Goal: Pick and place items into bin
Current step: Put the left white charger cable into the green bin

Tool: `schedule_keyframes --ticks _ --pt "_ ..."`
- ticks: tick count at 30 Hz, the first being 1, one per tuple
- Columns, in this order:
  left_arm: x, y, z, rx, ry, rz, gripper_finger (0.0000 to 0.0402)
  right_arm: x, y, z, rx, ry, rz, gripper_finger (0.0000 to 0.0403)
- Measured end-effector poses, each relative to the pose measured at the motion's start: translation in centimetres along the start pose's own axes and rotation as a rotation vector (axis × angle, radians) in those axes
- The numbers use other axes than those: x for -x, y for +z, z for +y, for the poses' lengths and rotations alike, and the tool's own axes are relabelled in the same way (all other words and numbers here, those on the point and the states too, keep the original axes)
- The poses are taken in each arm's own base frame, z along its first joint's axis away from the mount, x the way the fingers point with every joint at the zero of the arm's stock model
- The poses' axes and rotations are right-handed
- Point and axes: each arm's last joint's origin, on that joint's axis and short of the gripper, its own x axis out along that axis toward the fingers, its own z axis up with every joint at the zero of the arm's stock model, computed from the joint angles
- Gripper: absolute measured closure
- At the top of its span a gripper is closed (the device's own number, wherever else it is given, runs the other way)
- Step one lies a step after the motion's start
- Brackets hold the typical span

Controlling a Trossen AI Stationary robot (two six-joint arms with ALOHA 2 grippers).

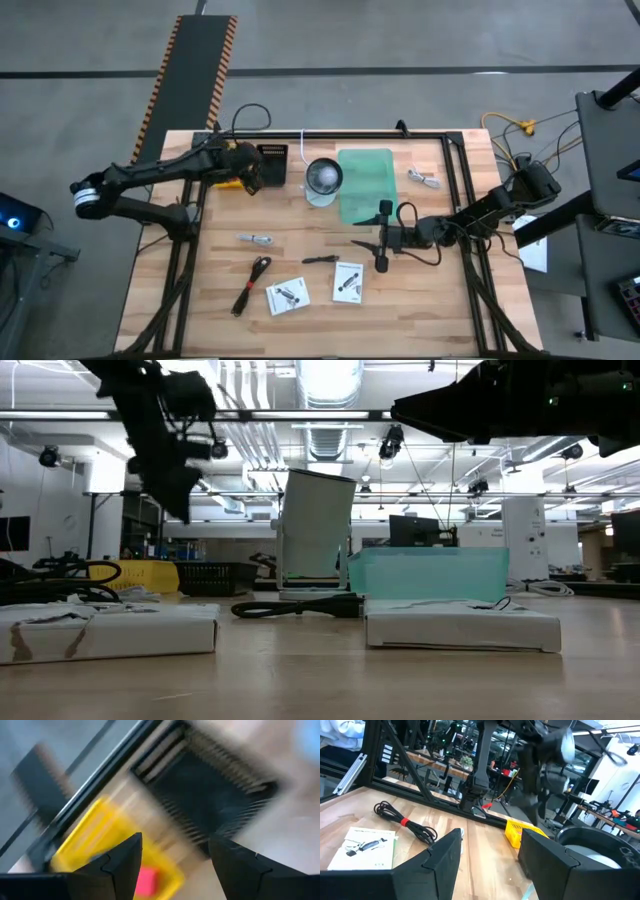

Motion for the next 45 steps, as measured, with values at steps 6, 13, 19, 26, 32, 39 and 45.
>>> schedule_keyframes --ticks 6,13,19,26,32,39,45 --pt "2.4 0.3 -2.8 -0.157 -0.362 -0.158 0.0189 0.0 0.0 0.0 0.001 0.001 0.002 0.0209" --pt "4.3 -0.5 -5.9 -0.319 -0.579 -0.207 0.0189 0.0 -0.2 0.1 0.007 0.005 0.014 0.0209" --pt "4.6 -2.2 -9.1 -0.554 -0.650 -0.184 0.0189 0.0 -0.2 0.1 0.010 0.006 0.016 0.0209" --pt "3.0 -3.7 -12.1 -0.676 -0.654 -0.075 0.0189 0.0 -0.2 0.1 0.012 0.007 0.020 0.0209" --pt "1.4 -4.3 -13.5 -0.668 -0.635 0.024 0.0189 0.0 -0.2 0.1 0.009 0.007 0.020 0.0209" --pt "0.5 -4.8 -14.1 -0.677 -0.657 0.084 0.0189 0.0 -0.2 0.1 0.009 0.007 0.020 0.0209" --pt "0.3 -5.4 -14.0 -0.680 -0.640 0.154 0.0189 0.0 -0.4 0.1 0.017 0.014 0.038 0.0209"
